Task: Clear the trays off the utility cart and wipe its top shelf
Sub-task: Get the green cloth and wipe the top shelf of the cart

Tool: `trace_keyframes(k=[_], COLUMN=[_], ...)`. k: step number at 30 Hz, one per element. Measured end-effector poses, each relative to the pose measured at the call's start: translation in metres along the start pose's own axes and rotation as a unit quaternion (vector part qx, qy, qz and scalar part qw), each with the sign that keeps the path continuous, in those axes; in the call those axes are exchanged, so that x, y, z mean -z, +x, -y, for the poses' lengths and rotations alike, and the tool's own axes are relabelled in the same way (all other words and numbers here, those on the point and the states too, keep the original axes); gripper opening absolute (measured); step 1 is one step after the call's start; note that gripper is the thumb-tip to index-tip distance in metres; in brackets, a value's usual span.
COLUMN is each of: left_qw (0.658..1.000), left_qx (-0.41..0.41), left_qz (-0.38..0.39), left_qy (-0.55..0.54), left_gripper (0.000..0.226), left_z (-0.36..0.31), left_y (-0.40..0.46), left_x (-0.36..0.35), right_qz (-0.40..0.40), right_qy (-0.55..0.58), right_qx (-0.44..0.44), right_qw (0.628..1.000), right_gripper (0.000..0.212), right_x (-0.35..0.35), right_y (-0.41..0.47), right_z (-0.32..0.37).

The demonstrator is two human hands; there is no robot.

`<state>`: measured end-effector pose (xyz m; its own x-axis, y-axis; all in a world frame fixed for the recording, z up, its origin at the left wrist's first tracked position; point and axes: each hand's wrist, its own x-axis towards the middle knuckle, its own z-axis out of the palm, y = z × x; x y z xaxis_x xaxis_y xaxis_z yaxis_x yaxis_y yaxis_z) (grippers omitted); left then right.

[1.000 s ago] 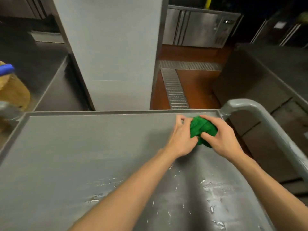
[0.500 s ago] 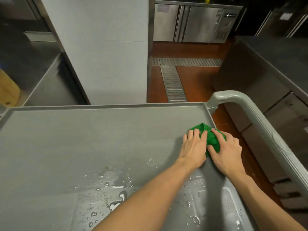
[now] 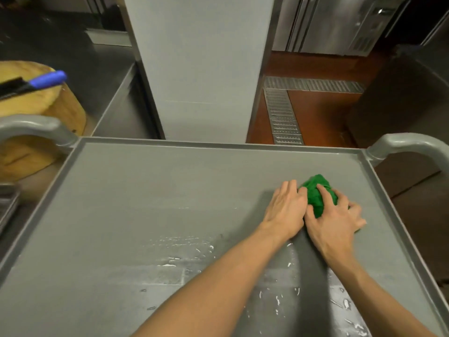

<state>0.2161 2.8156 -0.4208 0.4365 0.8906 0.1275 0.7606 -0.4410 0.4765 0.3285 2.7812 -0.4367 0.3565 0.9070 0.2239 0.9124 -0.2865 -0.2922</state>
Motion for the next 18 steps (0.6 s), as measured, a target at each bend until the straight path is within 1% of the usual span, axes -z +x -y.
trace_keyframes(k=[3,7,13,15,18], left_qw=[0.999,0.995,0.974,0.966,0.95], left_qx=[0.033,0.092,0.173,0.193,0.226], left_qz=[-0.011,-0.041,-0.069,-0.074,-0.084], left_qy=[0.015,0.027,0.126,0.155,0.196], left_gripper=[0.037,0.033,0.022,0.024,0.028], left_z=[0.051,0.127,0.233,0.255,0.284], left_y=[-0.027,-0.077,-0.163,-0.187,-0.222], left_x=[0.029,0.076,0.152,0.172,0.195], right_qz=[0.01,0.026,0.065,0.087,0.141], right_qy=[0.016,0.052,0.085,0.096,0.134], right_qx=[0.036,0.096,0.163,0.178,0.2], right_qw=[0.999,0.994,0.981,0.975,0.96], right_gripper=[0.061,0.058,0.055,0.056,0.056], right_x=[-0.015,-0.039,-0.066,-0.068,-0.069], right_y=[-0.015,-0.045,-0.106,-0.121,-0.144], right_z=[0.059,0.153,0.297,0.331,0.375])
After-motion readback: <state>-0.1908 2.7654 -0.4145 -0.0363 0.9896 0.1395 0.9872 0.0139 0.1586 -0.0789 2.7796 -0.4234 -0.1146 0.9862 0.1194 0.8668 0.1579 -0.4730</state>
